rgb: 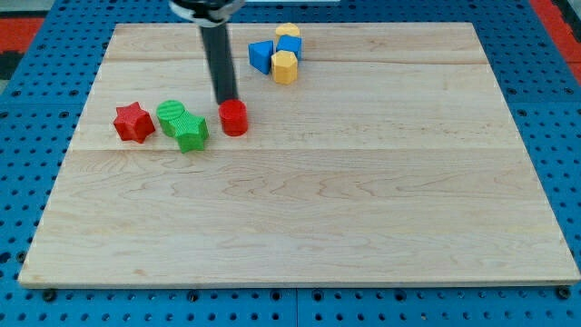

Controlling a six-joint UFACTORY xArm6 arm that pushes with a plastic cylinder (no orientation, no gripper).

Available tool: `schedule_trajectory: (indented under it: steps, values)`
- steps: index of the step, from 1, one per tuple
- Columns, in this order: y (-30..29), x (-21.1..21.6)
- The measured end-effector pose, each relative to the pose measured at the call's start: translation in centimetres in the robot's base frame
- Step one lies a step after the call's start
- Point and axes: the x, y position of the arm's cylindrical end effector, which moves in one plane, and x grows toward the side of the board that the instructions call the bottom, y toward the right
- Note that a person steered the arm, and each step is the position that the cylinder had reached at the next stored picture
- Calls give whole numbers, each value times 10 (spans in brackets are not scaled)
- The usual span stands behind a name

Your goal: Move the arm towards the center

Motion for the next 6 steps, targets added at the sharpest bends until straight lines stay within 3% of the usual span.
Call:
schedule_trajectory:
  steps: [1,2,5,6]
  values:
    - [13,0]
    - [-19,0]
    - [-36,89]
    - [-10,103]
